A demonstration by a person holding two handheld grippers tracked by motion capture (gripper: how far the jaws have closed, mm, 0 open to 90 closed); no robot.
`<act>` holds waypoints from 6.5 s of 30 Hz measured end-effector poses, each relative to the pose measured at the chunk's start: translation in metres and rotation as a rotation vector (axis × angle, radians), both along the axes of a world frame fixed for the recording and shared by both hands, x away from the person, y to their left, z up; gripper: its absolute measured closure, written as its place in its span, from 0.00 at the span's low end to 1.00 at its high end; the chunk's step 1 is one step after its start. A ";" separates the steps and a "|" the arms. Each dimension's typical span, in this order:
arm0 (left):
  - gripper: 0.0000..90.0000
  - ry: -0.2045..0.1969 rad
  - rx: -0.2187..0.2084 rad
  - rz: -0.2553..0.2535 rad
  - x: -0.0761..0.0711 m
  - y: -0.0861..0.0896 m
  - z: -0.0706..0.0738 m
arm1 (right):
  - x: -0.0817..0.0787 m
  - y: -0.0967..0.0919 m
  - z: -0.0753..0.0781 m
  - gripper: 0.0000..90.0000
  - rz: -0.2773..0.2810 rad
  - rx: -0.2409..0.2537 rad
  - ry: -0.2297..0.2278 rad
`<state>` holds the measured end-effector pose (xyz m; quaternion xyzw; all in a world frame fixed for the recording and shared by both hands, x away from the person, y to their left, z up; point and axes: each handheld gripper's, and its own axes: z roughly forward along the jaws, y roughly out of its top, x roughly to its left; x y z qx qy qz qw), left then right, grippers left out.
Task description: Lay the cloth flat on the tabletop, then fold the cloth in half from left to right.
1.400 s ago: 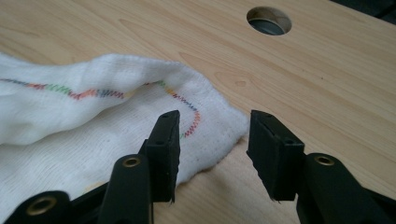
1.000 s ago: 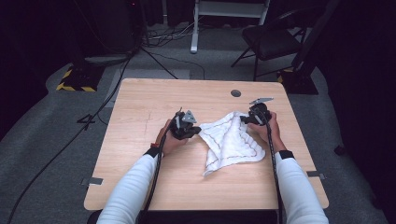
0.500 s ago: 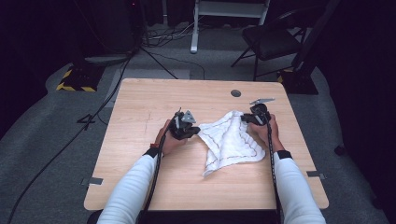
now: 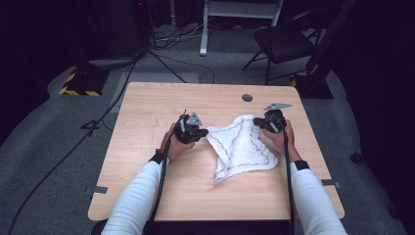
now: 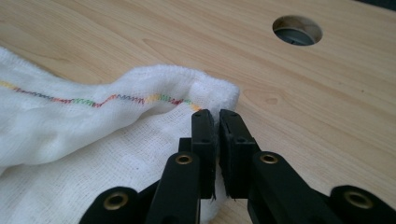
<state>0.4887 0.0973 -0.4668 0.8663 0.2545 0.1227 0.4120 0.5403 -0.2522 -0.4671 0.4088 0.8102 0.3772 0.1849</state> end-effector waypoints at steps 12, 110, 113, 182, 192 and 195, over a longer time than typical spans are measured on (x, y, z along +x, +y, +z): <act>0.97 -0.063 -0.093 0.073 0.000 0.030 0.026 | -0.027 -0.007 0.034 0.95 0.034 0.073 -0.120; 0.31 0.050 0.091 0.011 -0.032 -0.017 -0.003 | -0.065 -0.043 0.010 0.65 0.107 -0.076 -0.012; 0.37 0.073 0.113 -0.047 -0.045 -0.024 -0.010 | -0.079 -0.047 0.004 0.69 0.137 -0.098 0.010; 0.26 0.048 0.060 0.221 0.016 0.022 -0.009 | -0.168 0.102 0.004 0.57 0.571 -0.050 -0.086; 0.26 0.052 0.076 0.291 0.044 0.010 -0.024 | -0.171 0.155 -0.008 0.57 0.682 -0.058 -0.079; 0.26 0.083 0.045 0.334 0.052 0.013 -0.028 | -0.171 0.164 -0.011 0.57 0.699 -0.063 -0.079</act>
